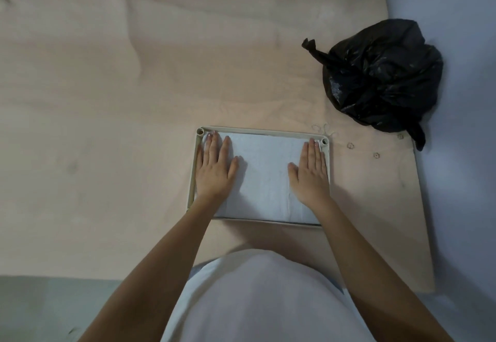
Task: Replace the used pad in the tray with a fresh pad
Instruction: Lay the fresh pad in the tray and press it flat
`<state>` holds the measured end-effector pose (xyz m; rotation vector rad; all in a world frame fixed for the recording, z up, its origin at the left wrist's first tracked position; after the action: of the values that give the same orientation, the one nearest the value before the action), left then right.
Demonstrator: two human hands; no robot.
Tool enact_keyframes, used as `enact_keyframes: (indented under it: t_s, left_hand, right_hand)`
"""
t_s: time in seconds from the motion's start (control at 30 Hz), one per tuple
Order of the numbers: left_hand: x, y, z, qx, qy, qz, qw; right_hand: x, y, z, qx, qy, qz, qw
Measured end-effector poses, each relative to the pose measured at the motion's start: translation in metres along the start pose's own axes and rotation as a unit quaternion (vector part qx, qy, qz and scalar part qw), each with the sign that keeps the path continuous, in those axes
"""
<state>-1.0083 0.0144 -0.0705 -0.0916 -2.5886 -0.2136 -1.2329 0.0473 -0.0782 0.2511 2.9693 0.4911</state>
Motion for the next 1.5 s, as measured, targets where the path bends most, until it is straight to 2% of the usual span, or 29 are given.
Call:
enact_keyframes:
  t_s: [0.1,0.17,0.27,0.4,0.63,0.83,1.0,1.07,1.17,1.3,1.33,1.4,1.47,1.5]
  left_hand:
    - [0.001,-0.002,-0.014,-0.05,0.025,0.045,0.997]
    - [0.003,0.002,-0.03,-0.05,-0.029,0.138,0.989]
    - [0.011,0.023,-0.033,-0.063,-0.153,0.272,0.948]
    - [0.026,0.051,0.001,-0.148,-0.21,0.335,0.907]
    - [0.002,0.052,0.011,-0.216,-0.262,0.299,0.892]
    - [-0.017,0.052,-0.008,-0.204,-0.253,0.284,0.902]
    - [-0.018,0.052,-0.016,-0.213,-0.305,0.289,0.882]
    - [-0.021,0.05,-0.018,-0.197,-0.314,0.278,0.886]
    - [-0.022,0.051,-0.018,-0.172,-0.319,0.254,0.897]
    - [-0.026,0.059,-0.022,-0.212,-0.278,0.232,0.908]
    - [-0.025,0.063,-0.027,-0.192,-0.243,0.238,0.921]
    - [-0.015,0.073,-0.04,-0.105,-0.192,0.236,0.947]
    - [-0.005,0.086,-0.037,-0.047,-0.144,0.183,0.971]
    - [0.001,0.093,-0.028,-0.043,-0.126,0.148,0.98]
  right_hand:
    - [-0.002,0.007,-0.017,-0.022,0.012,-0.042,0.999]
    - [-0.01,0.018,-0.029,-0.024,0.044,-0.109,0.993]
    - [-0.023,0.041,-0.031,-0.052,0.06,-0.208,0.975]
    - [-0.041,0.055,-0.008,-0.059,0.126,-0.29,0.947]
    - [-0.027,0.05,0.005,-0.064,0.216,-0.287,0.931]
    - [0.005,0.058,-0.003,-0.074,0.256,-0.274,0.924]
    - [0.012,0.06,-0.004,-0.086,0.309,-0.243,0.915]
    - [0.015,0.06,-0.006,-0.098,0.32,-0.227,0.914]
    - [0.025,0.061,-0.004,-0.125,0.311,-0.203,0.92]
    - [0.037,0.063,-0.012,-0.174,0.213,-0.188,0.943]
    - [0.036,0.062,-0.018,-0.151,0.168,-0.179,0.958]
    - [0.026,0.066,-0.03,-0.048,0.093,-0.164,0.981]
    - [0.006,0.078,-0.029,0.028,0.061,-0.166,0.984]
    - [-0.005,0.085,-0.023,0.041,0.061,-0.168,0.983]
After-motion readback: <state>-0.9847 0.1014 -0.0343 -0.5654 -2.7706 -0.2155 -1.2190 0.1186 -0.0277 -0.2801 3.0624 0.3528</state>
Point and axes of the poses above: each hand's wrist, its own y-axis away from the middle knuckle, its own z-axis out of the palm, x = y × z, the point moved 8 cm from there along -y, towards the middle knuckle, and after that the axes turned 8 degrees about y, right-handed, at the moved point
